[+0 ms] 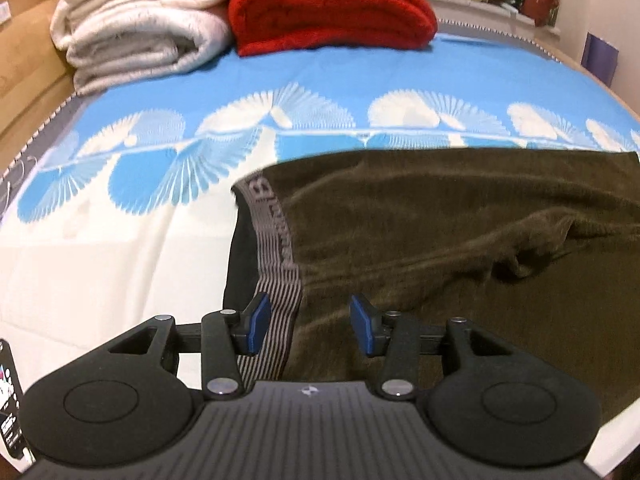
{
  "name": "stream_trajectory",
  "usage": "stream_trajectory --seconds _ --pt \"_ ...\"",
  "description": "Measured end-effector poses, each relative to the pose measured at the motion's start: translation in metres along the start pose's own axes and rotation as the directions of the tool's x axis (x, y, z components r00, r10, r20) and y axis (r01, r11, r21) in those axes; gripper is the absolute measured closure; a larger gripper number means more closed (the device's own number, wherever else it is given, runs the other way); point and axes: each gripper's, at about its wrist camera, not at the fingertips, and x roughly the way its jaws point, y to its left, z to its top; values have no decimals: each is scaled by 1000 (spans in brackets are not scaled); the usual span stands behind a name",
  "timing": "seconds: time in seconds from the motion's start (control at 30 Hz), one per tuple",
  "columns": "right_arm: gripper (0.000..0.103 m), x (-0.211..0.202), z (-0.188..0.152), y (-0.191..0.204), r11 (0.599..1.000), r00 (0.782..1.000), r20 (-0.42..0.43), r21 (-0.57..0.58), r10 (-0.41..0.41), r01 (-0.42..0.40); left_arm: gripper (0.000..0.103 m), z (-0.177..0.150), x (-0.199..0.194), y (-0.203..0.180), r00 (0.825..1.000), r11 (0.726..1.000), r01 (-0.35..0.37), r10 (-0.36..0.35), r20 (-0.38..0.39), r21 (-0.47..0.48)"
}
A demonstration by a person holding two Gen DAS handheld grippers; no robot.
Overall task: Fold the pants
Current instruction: 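Grasp the folded pants edge with the right gripper while the left gripper grasps the waistband end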
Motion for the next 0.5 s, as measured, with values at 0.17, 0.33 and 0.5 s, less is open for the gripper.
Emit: stream_trajectory --seconds 0.17,0.33,0.5 --pt "64 1 7 2 1000 1000 26 6 -2 1 52 14 0 -16 999 1000 7 -7 38 6" --pt "75 2 15 12 1000 998 58 5 8 -9 52 25 1 -34 997 999 29 -30 77 15" --pt "75 7 24 26 1000 997 69 -11 29 -28 52 37 5 -53 994 998 43 -46 96 38"
